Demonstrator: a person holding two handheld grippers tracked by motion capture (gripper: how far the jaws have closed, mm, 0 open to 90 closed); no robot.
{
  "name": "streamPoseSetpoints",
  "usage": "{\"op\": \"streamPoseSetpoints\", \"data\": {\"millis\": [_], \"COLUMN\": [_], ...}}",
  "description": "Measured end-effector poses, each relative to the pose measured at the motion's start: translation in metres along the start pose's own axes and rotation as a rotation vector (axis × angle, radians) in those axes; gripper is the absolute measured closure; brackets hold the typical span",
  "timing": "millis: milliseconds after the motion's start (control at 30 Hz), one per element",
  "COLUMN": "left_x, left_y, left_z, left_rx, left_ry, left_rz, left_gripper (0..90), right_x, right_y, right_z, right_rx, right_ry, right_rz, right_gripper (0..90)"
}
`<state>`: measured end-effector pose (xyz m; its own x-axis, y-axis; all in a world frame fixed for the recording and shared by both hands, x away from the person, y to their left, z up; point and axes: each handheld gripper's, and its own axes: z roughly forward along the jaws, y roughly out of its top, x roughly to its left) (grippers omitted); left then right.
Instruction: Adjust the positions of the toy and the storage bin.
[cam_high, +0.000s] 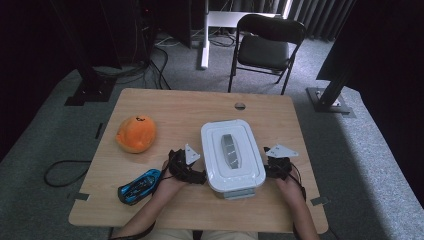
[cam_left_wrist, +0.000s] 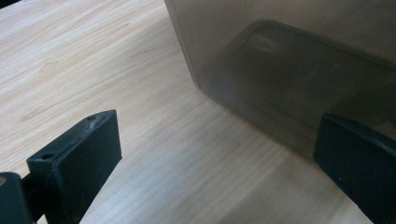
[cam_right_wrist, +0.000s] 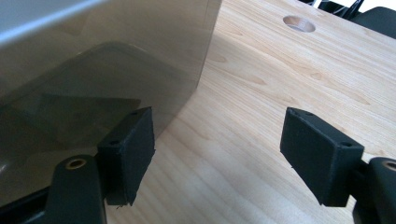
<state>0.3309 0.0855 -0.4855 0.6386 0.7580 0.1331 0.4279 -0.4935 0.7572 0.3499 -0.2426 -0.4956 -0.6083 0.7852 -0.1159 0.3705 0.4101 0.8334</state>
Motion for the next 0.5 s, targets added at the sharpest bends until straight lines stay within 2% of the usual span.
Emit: {"op": "streamPoseSetpoints", "data": {"millis": [233,500], "left_x": [-0.01,-0.022], "left_y": [-0.006,-0.01], "left_z": [-0.009,-0.019], "left_rx": [-0.012,-0.021], "left_ry": [-0.007,-0.043], "left_rz": [0.032,0.055], "left_gripper": [1.5,1.5], "right_x": [0.006,0.008], "right_y": [-0.008,-0.015], "right_z": [-0.009,-0.016], "right_rx": [-0.014,-0.01], "right_ry": [0.025,0.041], "right_rz": [0.001,0.003], "right_gripper": [26.4,26.4]}}
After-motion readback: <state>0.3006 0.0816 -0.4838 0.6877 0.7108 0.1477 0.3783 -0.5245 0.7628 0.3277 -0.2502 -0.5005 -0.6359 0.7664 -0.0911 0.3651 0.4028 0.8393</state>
